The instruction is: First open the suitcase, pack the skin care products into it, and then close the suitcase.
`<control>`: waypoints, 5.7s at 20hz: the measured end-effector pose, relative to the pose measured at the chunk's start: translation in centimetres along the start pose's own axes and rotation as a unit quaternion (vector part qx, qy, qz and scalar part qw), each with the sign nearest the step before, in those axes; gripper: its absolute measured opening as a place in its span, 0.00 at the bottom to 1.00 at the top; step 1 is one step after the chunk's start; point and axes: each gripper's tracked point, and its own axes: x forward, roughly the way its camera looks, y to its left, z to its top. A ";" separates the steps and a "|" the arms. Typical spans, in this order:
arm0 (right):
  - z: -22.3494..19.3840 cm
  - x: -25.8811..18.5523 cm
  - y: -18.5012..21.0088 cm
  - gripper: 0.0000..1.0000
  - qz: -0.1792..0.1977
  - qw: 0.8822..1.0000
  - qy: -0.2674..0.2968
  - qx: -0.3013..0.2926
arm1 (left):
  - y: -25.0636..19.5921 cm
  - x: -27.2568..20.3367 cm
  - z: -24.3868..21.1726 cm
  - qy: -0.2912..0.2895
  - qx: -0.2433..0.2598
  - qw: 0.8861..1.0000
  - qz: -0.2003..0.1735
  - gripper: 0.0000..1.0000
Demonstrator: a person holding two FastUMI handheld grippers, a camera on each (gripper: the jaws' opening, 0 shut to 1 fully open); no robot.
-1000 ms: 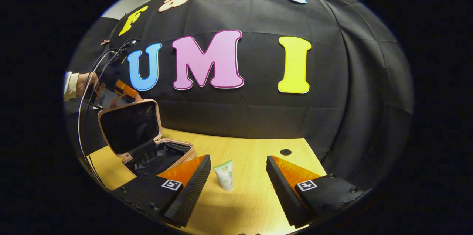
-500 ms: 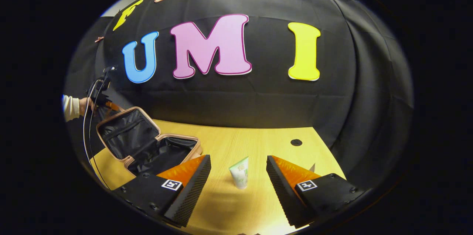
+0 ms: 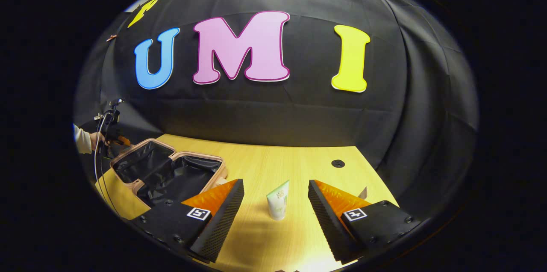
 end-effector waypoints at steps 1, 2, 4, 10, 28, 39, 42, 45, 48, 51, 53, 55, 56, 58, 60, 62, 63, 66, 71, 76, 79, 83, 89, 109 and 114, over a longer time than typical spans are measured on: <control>-0.3 -0.2 -0.4 0.96 -0.007 1.000 0.001 0.001 | -0.7 -1.4 2.3 -0.041 -0.016 0.999 -0.015 0.49; -0.2 -0.3 -0.9 0.96 -0.011 1.000 0.001 0.004 | -1.6 -3.2 4.1 -0.071 -0.024 0.997 -0.029 0.69; -0.1 -0.7 -1.7 0.96 -0.023 1.000 -0.003 0.005 | -3.9 -7.6 7.9 -0.141 -0.026 0.989 -0.048 0.99; 0.9 -1.9 -6.3 0.96 -0.074 0.997 -0.033 -0.011 | -8.8 -22.0 10.7 -0.288 0.036 0.955 -0.067 0.96; -4.9 0.7 -17.3 0.96 -0.144 0.989 -0.003 0.035 | -49.9 -36.5 -15.3 -0.168 0.107 0.917 -0.344 0.96; -12.2 4.8 -18.6 0.97 -0.143 0.982 0.054 0.112 | -62.7 -29.9 -26.5 -0.070 0.190 0.913 -0.355 0.97; -13.4 6.8 -18.6 0.98 -0.144 0.980 0.062 0.124 | -65.2 -29.4 -27.6 -0.071 0.193 0.913 -0.352 0.96; -13.9 8.8 -18.6 0.98 -0.148 0.977 0.061 0.139 | -66.4 -26.7 -28.5 -0.054 0.220 0.916 -0.331 0.89; -14.8 10.0 -19.2 0.98 -0.155 0.975 0.068 0.144 | -66.2 -25.1 -29.0 -0.041 0.227 0.924 -0.307 0.58; -15.2 10.7 -20.0 0.97 -0.165 0.971 0.068 0.158 | -66.1 -25.2 -29.1 -0.034 0.212 0.924 -0.316 0.46; -15.4 11.3 -20.4 0.97 -0.169 0.971 0.067 0.157 | -65.9 -25.3 -29.1 -0.032 0.206 0.922 -0.325 0.44; -16.1 12.0 -20.3 0.97 -0.167 0.971 0.076 0.152 | -65.3 -25.4 -29.2 -0.031 0.203 0.923 -0.326 0.44; -16.2 12.4 -20.4 0.97 -0.170 0.971 0.079 0.147 | -65.0 -25.5 -29.2 -0.031 0.204 0.923 -0.325 0.44; -16.1 13.0 -20.7 0.96 -0.176 0.973 0.076 0.132 | -64.3 -25.6 -29.4 -0.028 0.209 0.922 -0.326 0.41; -15.8 13.2 -20.8 0.84 -0.183 0.974 0.073 0.117 | -63.7 -26.0 -29.6 -0.025 0.201 0.922 -0.331 0.43; -15.7 13.4 -20.9 0.54 -0.188 0.974 0.075 0.103 | -63.1 -26.1 -29.6 -0.027 0.201 0.921 -0.333 0.41; -15.4 13.2 -20.7 0.34 -0.187 0.974 0.075 0.102 | -62.8 -26.0 -29.6 -0.029 0.203 0.921 -0.332 0.44; -15.8 13.0 -18.7 0.27 -0.154 0.980 0.083 0.094 | -62.0 -26.5 -29.8 -0.022 0.187 0.921 -0.342 0.44; -12.0 10.0 -14.9 0.27 -0.110 0.989 0.063 0.076 | -59.4 -28.1 -28.9 -0.013 0.166 0.918 -0.360 0.43; -6.0 4.5 -9.0 0.26 -0.050 0.997 0.049 0.033 | -53.9 -32.7 -21.5 -0.054 0.145 0.920 -0.361 0.40; -2.5 1.0 -4.4 0.26 0.001 0.999 0.038 0.011 | -47.2 -33.4 -16.6 -0.065 0.123 0.936 -0.324 0.40; 0.3 -2.0 1.8 0.26 0.062 0.997 0.035 0.002 | -37.8 -28.3 -13.8 -0.025 0.127 0.958 -0.258 0.39; 2.0 -2.5 8.8 0.26 0.124 0.991 0.043 0.019 | -34.3 -19.1 -20.3 0.158 0.156 0.950 -0.220 0.43; -0.2 3.1 17.1 0.26 0.185 0.977 0.100 0.043 | -27.1 -29.5 -7.2 -0.026 0.143 0.980 -0.137 0.95; -5.5 6.1 23.1 0.26 0.197 0.961 0.186 0.051 | -17.4 -34.7 -6.3 -0.080 0.102 0.989 -0.075 0.95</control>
